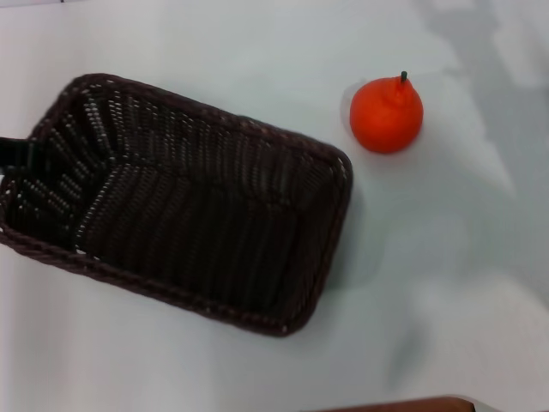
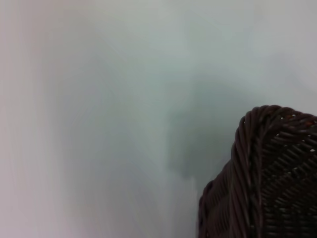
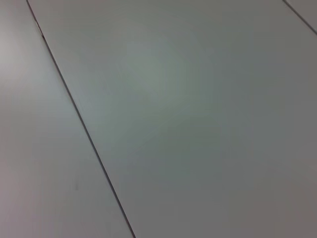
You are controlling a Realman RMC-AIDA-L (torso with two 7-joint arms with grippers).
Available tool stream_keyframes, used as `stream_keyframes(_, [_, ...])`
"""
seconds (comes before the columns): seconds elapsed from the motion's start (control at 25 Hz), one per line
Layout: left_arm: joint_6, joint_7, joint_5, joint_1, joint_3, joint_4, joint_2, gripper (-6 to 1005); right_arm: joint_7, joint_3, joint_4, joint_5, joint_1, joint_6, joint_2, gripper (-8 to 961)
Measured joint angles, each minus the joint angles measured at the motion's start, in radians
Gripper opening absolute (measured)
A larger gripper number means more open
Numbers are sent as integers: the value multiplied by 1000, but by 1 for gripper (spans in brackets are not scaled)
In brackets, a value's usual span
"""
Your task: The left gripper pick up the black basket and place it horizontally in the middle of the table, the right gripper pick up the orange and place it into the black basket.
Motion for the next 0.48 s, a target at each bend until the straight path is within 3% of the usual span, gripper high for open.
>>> stream_keyframes(0.16, [2, -14, -8, 15, -78, 10, -1, 155, 0, 0, 0, 0, 10, -18, 0, 927])
stream_keyframes(0.48, [22, -67, -30, 96, -89, -6, -6, 152, 1, 0, -4, 0, 16, -21, -4, 927])
